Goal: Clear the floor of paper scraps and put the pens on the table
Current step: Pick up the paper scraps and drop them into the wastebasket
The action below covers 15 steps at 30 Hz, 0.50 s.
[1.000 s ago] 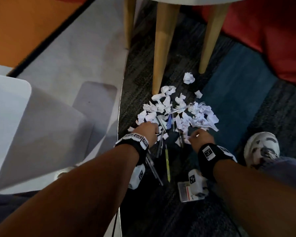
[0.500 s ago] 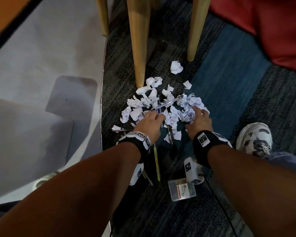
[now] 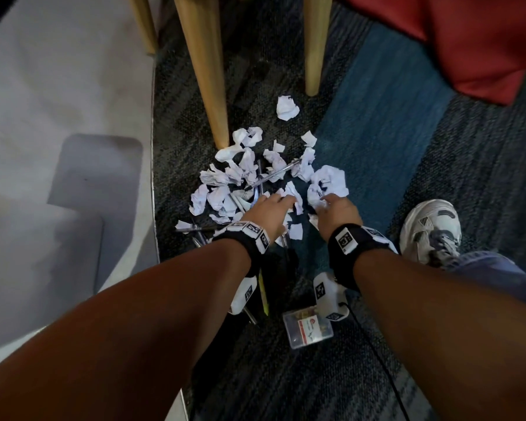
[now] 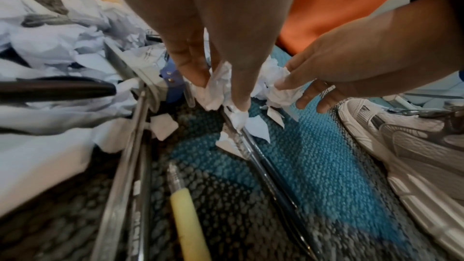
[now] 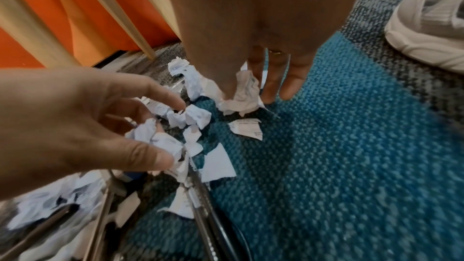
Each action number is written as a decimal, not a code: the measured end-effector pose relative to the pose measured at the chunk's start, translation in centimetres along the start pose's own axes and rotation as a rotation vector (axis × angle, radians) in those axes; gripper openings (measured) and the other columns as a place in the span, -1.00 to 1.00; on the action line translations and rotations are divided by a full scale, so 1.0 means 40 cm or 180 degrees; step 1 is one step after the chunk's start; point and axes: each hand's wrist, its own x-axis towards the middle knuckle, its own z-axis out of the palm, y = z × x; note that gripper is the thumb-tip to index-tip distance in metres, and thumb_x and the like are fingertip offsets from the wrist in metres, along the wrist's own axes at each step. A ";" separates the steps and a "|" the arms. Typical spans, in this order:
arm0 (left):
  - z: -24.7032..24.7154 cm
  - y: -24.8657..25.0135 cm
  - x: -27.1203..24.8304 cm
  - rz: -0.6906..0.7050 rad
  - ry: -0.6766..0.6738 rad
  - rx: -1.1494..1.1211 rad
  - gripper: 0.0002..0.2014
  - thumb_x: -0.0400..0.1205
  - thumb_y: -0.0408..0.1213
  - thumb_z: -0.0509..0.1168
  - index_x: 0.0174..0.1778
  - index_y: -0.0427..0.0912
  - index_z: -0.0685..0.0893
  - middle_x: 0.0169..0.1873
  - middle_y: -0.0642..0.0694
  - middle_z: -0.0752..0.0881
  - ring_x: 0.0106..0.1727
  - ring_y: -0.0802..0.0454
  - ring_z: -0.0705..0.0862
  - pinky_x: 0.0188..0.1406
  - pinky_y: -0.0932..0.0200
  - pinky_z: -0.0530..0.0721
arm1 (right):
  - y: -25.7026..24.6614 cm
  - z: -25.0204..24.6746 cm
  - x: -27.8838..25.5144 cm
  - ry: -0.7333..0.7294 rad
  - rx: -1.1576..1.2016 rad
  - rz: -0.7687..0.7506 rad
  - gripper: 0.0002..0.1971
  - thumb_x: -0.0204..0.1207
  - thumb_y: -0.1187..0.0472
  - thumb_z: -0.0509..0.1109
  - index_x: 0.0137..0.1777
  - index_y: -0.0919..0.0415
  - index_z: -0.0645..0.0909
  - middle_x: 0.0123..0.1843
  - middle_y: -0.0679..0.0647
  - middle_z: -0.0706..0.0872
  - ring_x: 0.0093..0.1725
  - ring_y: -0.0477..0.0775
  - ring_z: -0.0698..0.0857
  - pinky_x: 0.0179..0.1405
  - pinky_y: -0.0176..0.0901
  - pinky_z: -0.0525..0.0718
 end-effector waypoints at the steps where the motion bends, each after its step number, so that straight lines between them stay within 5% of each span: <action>1: -0.007 -0.003 -0.006 -0.0014 0.0003 -0.0057 -0.38 0.63 -0.28 0.35 0.58 -0.03 0.23 0.37 -0.22 0.48 0.35 -0.29 0.47 0.30 -0.09 0.47 | -0.008 -0.007 -0.004 -0.0017 -0.0034 -0.0003 -0.66 0.67 0.12 0.24 0.39 0.19 0.52 0.33 0.31 0.61 0.33 0.34 0.58 0.19 0.06 0.57; 6: -0.073 -0.001 -0.066 -0.0149 0.0283 -0.0360 -0.42 0.62 -0.21 0.34 0.55 -0.05 0.30 0.34 -0.25 0.57 0.31 -0.24 0.58 0.25 -0.01 0.59 | -0.064 -0.046 -0.050 -0.0088 0.0164 0.0026 -0.62 0.65 0.12 0.26 0.46 0.10 0.45 0.30 0.33 0.64 0.27 0.33 0.64 0.16 -0.01 0.61; 11: -0.180 0.004 -0.173 -0.0146 0.0627 -0.0516 -0.60 0.59 -0.23 0.37 0.36 -0.05 0.54 0.29 -0.15 0.57 0.28 -0.11 0.56 0.15 0.19 0.49 | -0.146 -0.107 -0.116 -0.0493 -0.0173 -0.0115 -0.57 0.63 0.10 0.31 0.47 0.15 0.43 0.39 0.25 0.60 0.38 0.26 0.58 0.30 -0.07 0.54; 15: -0.272 -0.004 -0.316 -0.0129 0.0660 -0.0501 -0.67 0.57 -0.30 0.38 0.26 -0.09 0.62 0.23 -0.19 0.56 0.23 -0.15 0.57 0.22 0.08 0.55 | -0.222 -0.155 -0.193 -0.0642 -0.0305 -0.0603 -0.55 0.61 0.09 0.35 0.49 0.11 0.47 0.46 0.15 0.56 0.38 0.20 0.58 0.36 -0.12 0.53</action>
